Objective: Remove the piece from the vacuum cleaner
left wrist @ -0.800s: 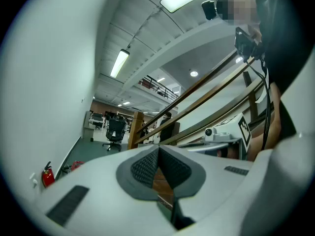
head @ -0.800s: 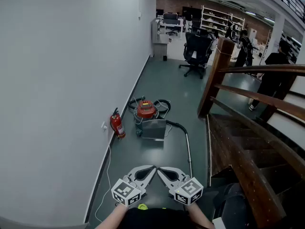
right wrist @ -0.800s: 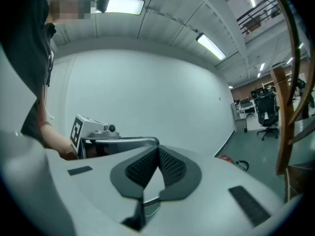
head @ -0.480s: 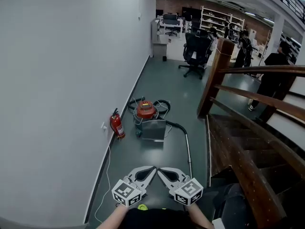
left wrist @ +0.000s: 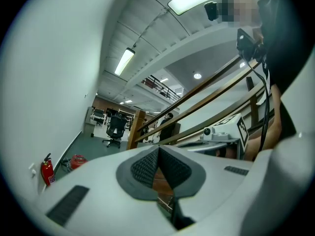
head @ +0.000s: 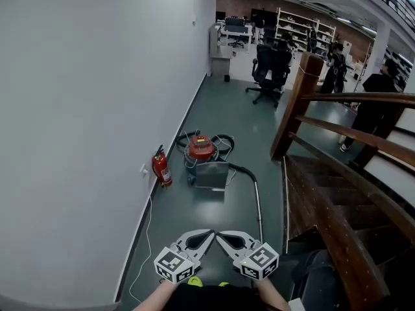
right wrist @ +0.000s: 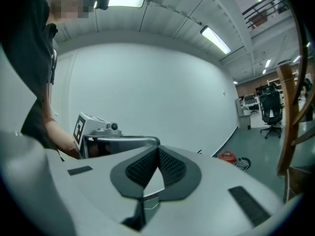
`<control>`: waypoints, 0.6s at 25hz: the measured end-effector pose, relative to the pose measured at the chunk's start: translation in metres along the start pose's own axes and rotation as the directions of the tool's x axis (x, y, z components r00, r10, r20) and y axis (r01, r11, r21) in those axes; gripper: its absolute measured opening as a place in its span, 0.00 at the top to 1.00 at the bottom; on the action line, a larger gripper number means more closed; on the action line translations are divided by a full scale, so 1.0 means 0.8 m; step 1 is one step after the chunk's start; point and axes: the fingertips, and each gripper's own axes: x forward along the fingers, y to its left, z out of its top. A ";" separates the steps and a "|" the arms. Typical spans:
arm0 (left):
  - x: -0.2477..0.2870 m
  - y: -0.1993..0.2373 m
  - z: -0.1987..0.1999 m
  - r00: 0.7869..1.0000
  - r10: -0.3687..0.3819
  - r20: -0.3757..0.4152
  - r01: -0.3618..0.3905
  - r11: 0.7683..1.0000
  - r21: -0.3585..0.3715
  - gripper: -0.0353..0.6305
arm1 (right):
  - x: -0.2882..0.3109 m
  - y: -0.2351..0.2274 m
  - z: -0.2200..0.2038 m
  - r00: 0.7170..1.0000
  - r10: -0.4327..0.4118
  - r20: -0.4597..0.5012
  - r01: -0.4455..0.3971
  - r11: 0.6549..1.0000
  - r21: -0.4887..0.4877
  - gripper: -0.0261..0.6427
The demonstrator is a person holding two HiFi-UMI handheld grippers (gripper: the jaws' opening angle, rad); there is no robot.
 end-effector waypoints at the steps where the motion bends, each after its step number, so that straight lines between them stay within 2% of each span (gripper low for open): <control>1: -0.003 0.001 -0.002 1.000 0.002 0.000 -0.002 1.000 -0.001 0.94 | 0.002 0.002 -0.002 1.000 0.004 -0.013 -0.004 1.000 -0.013 0.94; 6: -0.011 0.008 -0.006 1.000 -0.001 -0.012 0.001 1.000 0.002 0.94 | 0.012 0.009 -0.006 0.999 0.003 -0.039 -0.005 0.999 -0.047 0.94; 15: -0.030 0.025 -0.011 0.999 -0.018 -0.036 0.018 1.000 0.009 0.94 | 0.035 0.020 -0.013 1.000 -0.025 -0.013 0.025 1.000 -0.019 0.94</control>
